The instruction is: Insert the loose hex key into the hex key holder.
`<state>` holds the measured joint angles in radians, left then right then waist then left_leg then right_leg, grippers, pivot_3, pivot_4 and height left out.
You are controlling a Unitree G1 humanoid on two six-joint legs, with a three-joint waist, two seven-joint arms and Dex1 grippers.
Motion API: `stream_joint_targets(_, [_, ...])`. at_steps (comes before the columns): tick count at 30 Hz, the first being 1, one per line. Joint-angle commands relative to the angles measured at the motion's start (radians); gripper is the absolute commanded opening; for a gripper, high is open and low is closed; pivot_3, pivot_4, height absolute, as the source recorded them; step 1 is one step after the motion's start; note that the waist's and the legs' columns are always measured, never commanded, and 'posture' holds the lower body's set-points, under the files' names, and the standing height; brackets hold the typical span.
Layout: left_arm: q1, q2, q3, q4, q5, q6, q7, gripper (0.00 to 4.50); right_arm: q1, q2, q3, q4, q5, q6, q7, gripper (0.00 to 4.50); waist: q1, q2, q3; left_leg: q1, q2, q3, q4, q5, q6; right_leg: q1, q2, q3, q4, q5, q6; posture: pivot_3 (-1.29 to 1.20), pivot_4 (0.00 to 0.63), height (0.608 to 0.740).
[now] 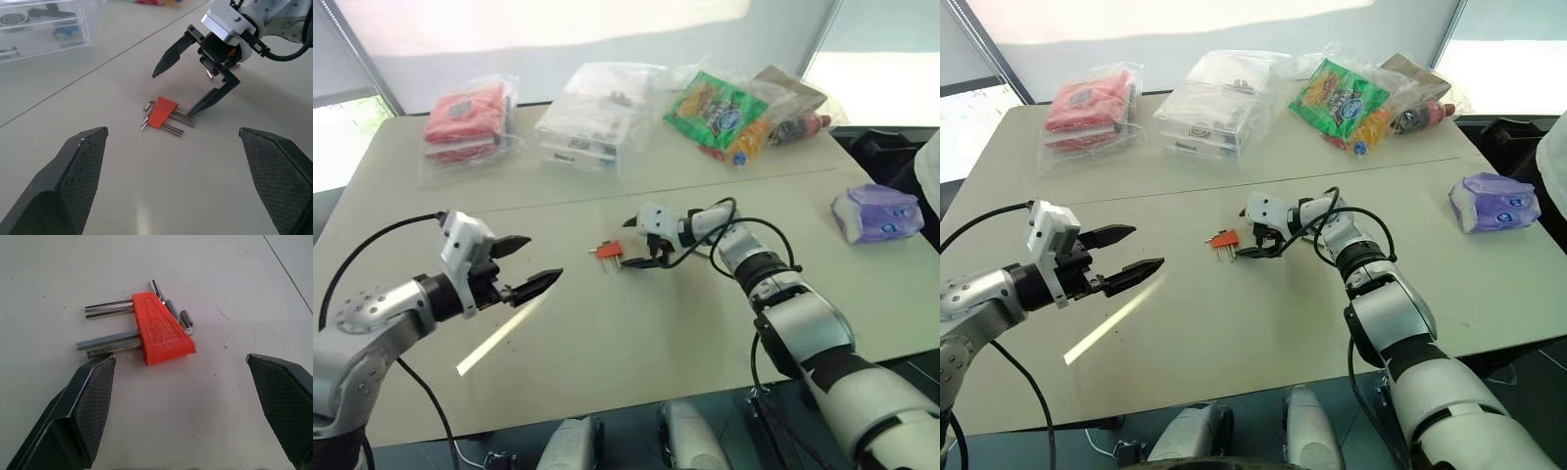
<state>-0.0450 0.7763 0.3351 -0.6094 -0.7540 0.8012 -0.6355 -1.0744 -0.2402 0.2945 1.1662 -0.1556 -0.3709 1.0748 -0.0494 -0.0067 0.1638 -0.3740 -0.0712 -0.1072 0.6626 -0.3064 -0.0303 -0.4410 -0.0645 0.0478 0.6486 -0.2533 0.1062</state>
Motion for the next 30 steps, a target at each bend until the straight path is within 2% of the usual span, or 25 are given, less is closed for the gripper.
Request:
stream_joint_targets(1, [0.001, 0.012, 0.028, -0.034, -0.012, -0.004, 0.011, 4.50, -0.022, 0.040, -0.005, 0.006, -0.008, 0.016, 0.001, 4.42, -0.002, 0.000, 0.000, 0.000, 0.000, 0.000, 0.000, 0.000, 0.000, 0.000, 0.000, 0.000, 0.000, 0.000, 0.000, 0.00, 0.150, 0.740])
stream_joint_targets(9, [0.007, 0.009, 0.021, -0.040, -0.008, -0.008, 0.018, 4.50, -0.032, 0.068, -0.024, 0.030, -0.007, 0.079, 0.016, 4.42, -0.006, 0.000, 0.000, 0.000, 0.000, 0.000, 0.000, 0.000, 0.000, 0.000, 0.000, 0.000, 0.000, 0.000, 0.000, 0.00, 0.150, 0.740])
stream_joint_targets(19, [0.002, 0.005, 0.005, -0.039, 0.005, -0.019, 0.028, 4.50, -0.029, 0.028, -0.011, 0.058, -0.054, 0.112, 0.016, 4.42, -0.003, 0.000, 0.000, 0.000, -0.001, -0.001, 0.000, 0.000, 0.000, 0.001, 0.000, 0.000, 0.000, 0.000, 0.000, 0.00, 0.150, 0.740])
stream_joint_targets(22, [-0.005, 0.002, -0.006, -0.034, 0.011, -0.025, 0.030, 4.50, -0.021, 0.025, -0.010, 0.061, -0.057, 0.128, 0.019, 3.64, 0.002, 0.000, 0.000, 0.000, -0.001, -0.001, 0.000, 0.000, 0.000, 0.001, 0.000, 0.000, 0.000, 0.000, 0.000, 0.00, 0.150, 0.740])
stream_joint_targets(26, [-0.014, 0.003, -0.012, -0.025, 0.014, -0.028, 0.025, 4.50, -0.014, 0.024, -0.010, 0.061, -0.061, 0.128, 0.015, 1.73, 0.006, 0.000, 0.000, 0.001, -0.001, -0.001, 0.001, 0.000, -0.001, 0.003, 0.000, 0.000, 0.000, 0.000, 0.000, 0.00, 0.150, 0.740])
stream_joint_targets(27, [-0.016, 0.004, -0.012, -0.023, 0.015, -0.029, 0.024, 4.50, -0.012, 0.024, -0.011, 0.060, -0.061, 0.127, 0.014, 1.12, 0.006, 0.000, 0.000, 0.001, -0.001, -0.001, 0.001, 0.000, -0.001, 0.003, 0.000, 0.000, 0.000, 0.000, 0.000, 0.00, 0.150, 0.740])
stream_joint_targets(28, [-0.017, 0.004, -0.012, -0.021, 0.016, -0.029, 0.021, 4.50, -0.010, 0.022, -0.009, 0.058, -0.064, 0.121, 0.011, 0.98, 0.006, 0.000, -0.001, 0.001, -0.001, -0.001, 0.001, 0.001, -0.001, 0.003, 0.000, 0.000, 0.000, 0.000, 0.000, 0.00, 0.150, 0.740])
stream_joint_targets(30, [-0.018, 0.005, -0.014, -0.017, 0.017, -0.030, 0.016, 4.50, -0.004, 0.013, -0.001, 0.047, -0.074, 0.099, -0.002, 0.99, 0.006, 0.000, -0.001, 0.001, -0.001, -0.001, 0.001, 0.001, -0.001, 0.003, 0.000, -0.001, 0.000, 0.000, 0.000, 0.00, 0.150, 0.740])
